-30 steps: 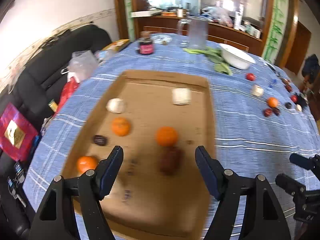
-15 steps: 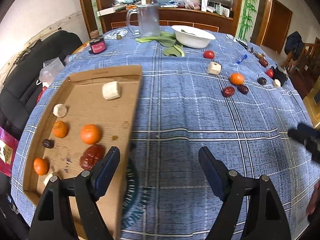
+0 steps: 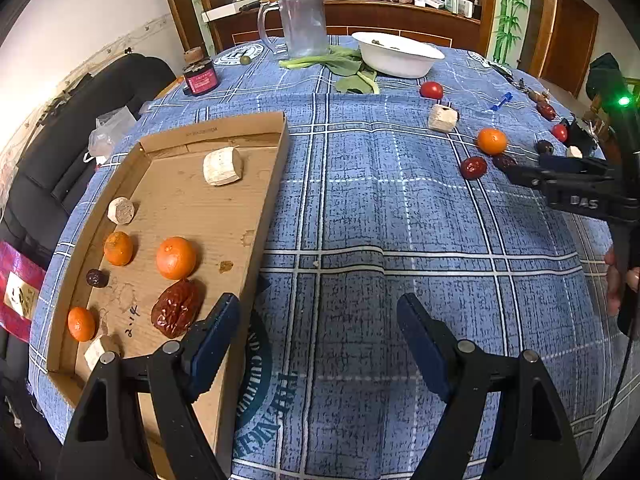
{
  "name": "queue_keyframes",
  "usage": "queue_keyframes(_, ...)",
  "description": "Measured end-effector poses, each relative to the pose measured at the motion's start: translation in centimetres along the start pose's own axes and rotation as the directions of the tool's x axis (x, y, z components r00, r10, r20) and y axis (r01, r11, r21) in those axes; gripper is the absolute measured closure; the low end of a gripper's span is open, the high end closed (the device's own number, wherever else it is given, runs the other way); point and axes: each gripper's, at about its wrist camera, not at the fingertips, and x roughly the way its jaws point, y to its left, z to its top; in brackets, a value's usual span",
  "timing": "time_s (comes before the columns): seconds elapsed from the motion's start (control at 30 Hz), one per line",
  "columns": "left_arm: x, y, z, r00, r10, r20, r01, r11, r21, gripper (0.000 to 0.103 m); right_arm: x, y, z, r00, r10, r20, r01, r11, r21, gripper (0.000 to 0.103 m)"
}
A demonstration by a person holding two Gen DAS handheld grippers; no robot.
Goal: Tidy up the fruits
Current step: 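Move both open tools back over the remaining dates on the table, then grasp a dark red date with the right tool while the left tool grasps a red date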
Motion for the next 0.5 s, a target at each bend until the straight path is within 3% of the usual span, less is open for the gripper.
queue_keyframes(0.03,0.2,-0.2,0.2,1.0,0.004,-0.001,-0.004,1.0,0.003,0.023,0.5,0.1,0.1,1.0,0.015,-0.013,-0.015,1.0,-0.015,0.051)
queue_keyframes(0.17,0.9,-1.1,1.4,1.0,-0.002,-0.006,0.002,1.0,0.014,0.023,1.8,0.1,0.5,1.0,0.018,-0.026,-0.02,0.997,-0.069,0.062)
queue_keyframes(0.23,1.5,-2.1,2.5,1.0,0.0,-0.005,0.001,0.999,0.032,0.023,1.9,-0.1,0.8,0.999,0.045,-0.024,-0.047,0.997,-0.06,0.083)
queue_keyframes(0.3,1.9,-3.0,3.5,1.0,-0.015,-0.003,0.015,0.999,0.043,0.023,2.0,-0.3,1.0,0.997,0.069,-0.024,-0.07,0.996,-0.048,0.083)
queue_keyframes(0.4,2.6,-5.1,5.3,0.999,-0.041,0.009,0.04,0.996,0.076,0.023,1.6,-0.2,0.7,0.999,0.037,-0.012,-0.037,0.997,-0.066,0.083)
queue_keyframes(0.5,3.4,-7.6,7.1,0.996,-0.085,0.021,0.082,0.989,0.126,0.023,0.1,-1.5,-0.1,0.999,0.04,0.003,-0.04,0.999,-0.004,0.083)
